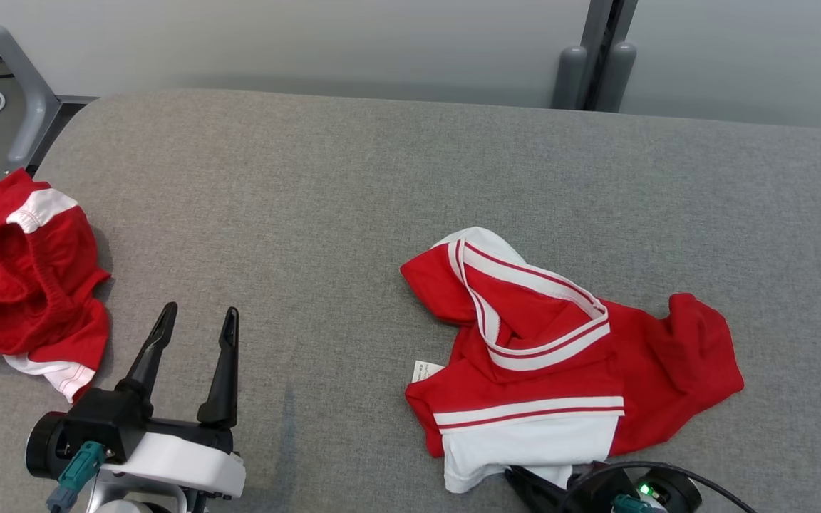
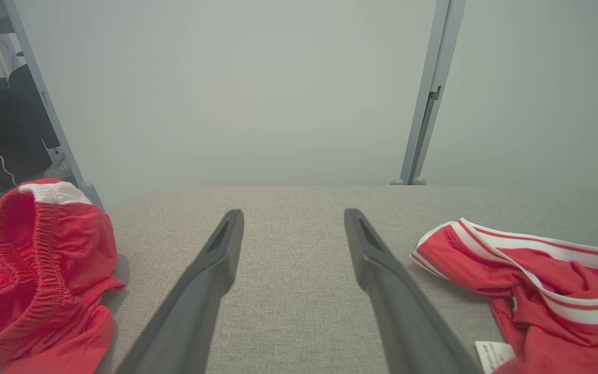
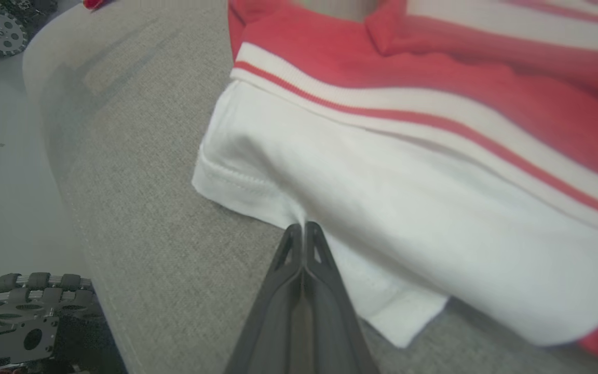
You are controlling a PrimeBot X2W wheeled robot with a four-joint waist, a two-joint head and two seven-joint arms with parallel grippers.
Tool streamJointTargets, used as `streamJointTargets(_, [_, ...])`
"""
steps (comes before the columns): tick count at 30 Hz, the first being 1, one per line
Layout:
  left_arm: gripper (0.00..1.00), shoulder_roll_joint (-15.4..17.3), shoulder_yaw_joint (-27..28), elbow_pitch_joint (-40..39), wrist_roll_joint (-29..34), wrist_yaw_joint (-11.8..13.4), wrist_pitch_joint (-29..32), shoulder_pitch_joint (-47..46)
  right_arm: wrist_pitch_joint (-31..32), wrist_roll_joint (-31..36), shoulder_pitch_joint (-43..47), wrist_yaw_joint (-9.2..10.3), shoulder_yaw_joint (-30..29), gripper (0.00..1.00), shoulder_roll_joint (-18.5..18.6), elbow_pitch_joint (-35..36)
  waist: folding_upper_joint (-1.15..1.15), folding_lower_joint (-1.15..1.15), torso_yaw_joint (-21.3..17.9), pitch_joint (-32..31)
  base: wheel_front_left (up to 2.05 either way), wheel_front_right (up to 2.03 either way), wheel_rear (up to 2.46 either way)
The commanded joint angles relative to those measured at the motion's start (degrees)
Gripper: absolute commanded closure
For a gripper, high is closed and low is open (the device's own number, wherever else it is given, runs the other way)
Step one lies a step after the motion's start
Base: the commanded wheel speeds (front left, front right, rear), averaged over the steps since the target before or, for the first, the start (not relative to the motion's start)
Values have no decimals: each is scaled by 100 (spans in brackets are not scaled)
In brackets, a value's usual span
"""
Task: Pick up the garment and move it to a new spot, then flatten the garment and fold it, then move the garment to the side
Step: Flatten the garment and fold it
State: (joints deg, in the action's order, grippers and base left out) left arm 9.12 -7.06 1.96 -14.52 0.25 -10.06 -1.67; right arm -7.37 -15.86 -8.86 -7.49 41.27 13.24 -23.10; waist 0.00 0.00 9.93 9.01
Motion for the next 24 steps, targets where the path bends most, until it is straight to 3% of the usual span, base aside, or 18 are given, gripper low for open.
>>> streamJointTargets(1, [0, 47, 11, 12, -32, 26, -17, -113, -85, -43, -104, -2, 23, 100, 10, 79, 0, 0, -26, -21, 0, 0, 0])
streamJointTargets(11, [0, 87, -13, 12, -56, 75, 23, -18, -418, -102, -545, -2, -52, 100, 78, 1046, 0, 0, -123, -233, 0, 0, 0])
streamJointTargets(17, [0, 120, -14, -31, -70, 130, 51, 91, -443, 64, -919, -2, -517, 100, 142, 1478, 0, 0, -177, -347, 0, 0, 0])
streamJointTargets(24, [0, 162, -26, -114, -83, 166, 99, 170, -462, 350, -1389, -2, -1680, 100, 323, 1599, 0, 0, -283, -459, 0, 0, 0])
